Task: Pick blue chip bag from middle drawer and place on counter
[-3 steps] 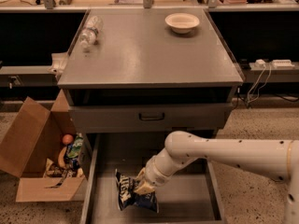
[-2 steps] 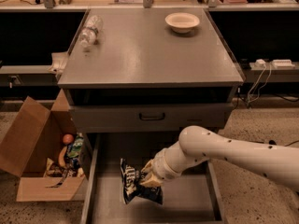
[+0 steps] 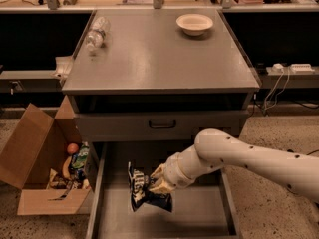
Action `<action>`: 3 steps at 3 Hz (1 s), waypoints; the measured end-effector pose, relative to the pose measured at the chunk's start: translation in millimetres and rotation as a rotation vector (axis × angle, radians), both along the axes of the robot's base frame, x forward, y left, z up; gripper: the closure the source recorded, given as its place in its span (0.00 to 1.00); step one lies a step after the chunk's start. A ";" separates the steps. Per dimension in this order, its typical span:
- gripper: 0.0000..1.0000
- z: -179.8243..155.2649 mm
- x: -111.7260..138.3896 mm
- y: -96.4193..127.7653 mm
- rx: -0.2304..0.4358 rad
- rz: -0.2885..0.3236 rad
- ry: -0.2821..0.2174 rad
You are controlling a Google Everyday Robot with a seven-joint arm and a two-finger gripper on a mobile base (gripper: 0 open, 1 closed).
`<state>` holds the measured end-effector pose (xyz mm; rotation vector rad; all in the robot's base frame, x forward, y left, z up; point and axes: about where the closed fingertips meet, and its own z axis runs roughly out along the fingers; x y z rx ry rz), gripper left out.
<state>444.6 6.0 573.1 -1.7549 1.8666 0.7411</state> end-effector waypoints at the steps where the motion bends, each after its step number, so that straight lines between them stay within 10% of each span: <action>1: 1.00 63.0 9.6 6.0 0.086 0.007 -0.092; 3: 1.00 190.7 13.8 8.9 0.254 0.019 -0.318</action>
Offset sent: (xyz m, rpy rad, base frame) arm 0.0133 0.0129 0.2271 0.2589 -0.3628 0.0398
